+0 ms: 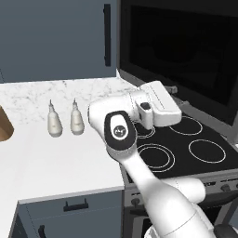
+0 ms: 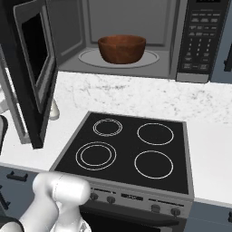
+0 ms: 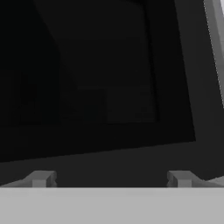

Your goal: Pick the carrot from the sink and place it in the bowl. Then pick the bowl and place it in the microwave. Then close the microwave door and press the start button.

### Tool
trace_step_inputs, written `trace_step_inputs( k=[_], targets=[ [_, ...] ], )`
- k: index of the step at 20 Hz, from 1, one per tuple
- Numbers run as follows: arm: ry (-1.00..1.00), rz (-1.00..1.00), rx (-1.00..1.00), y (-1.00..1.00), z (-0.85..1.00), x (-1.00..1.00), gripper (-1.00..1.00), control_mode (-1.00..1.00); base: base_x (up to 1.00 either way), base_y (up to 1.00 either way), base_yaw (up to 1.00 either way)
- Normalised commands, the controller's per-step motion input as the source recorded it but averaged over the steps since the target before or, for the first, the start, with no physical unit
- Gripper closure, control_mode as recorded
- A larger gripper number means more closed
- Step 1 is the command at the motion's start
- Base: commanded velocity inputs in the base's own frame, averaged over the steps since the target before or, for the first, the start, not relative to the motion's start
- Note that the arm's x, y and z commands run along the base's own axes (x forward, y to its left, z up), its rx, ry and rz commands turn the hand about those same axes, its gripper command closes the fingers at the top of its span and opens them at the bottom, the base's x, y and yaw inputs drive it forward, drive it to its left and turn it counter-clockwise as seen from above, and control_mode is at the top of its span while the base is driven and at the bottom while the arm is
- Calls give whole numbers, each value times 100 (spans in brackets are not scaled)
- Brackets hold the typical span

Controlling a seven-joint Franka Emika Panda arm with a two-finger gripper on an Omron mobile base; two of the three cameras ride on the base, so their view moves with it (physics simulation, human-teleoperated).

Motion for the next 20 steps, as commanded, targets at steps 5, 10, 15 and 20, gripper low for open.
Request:
trace_step_inputs(
  k=[5, 10, 15, 20],
  targets=[
    [-3, 5, 12, -85, 22, 11, -100, -100, 0, 0, 0],
    [-2, 12, 14, -77, 24, 35, -100, -100, 0, 0, 0],
    [-5, 34, 17, -73, 22, 62, -100, -100, 0, 0, 0],
    [-6, 42, 16, -58, 9, 78, -100, -100, 0, 0, 0]
  ],
)
